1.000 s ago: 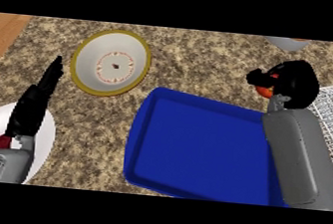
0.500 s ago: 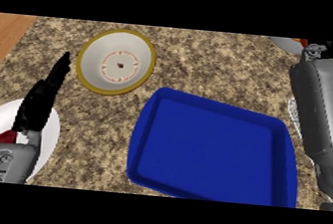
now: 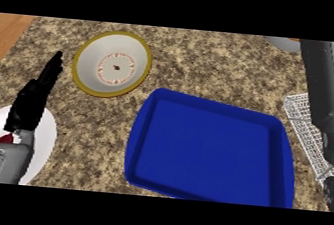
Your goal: Pick the tomato from the tray and place it in the tiered basket
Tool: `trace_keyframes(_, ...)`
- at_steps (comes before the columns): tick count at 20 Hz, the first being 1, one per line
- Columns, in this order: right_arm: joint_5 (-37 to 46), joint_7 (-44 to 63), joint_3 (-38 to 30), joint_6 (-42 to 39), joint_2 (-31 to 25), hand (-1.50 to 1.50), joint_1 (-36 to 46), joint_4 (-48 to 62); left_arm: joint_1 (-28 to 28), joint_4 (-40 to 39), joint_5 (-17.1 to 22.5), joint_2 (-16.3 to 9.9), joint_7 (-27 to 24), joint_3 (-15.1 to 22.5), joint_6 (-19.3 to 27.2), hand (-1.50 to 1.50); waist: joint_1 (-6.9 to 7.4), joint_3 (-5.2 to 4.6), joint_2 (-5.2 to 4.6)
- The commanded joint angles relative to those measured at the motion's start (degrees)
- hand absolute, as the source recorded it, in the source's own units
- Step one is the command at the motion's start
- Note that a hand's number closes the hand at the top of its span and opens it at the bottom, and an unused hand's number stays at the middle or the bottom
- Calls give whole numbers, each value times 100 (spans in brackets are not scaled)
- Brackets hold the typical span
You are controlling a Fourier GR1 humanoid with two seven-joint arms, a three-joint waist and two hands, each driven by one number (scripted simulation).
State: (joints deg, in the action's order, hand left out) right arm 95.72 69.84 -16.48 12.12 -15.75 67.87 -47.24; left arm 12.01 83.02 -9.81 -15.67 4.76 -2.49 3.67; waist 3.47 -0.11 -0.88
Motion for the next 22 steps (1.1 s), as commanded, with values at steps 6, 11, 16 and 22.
trace_keyframes(6,548,803,-480,-98,-280,150,281,1088,-175,-121,86,-32,-227,-170,-41,0,-137,5,24)
trace_keyframes(11,940,644,-588,-724,-753,150,25,1437,-133,-235,-99,106,-208,-86,159,0,-277,3,40)
trace_keyframes(16,1111,473,-683,-1081,-1043,150,-195,1375,-347,119,73,-157,-119,-242,-104,0,-299,8,96)
trace_keyframes(22,746,-50,-817,-1648,-808,150,-500,574,-417,218,-15,83,58,-142,27,0,-379,8,123)
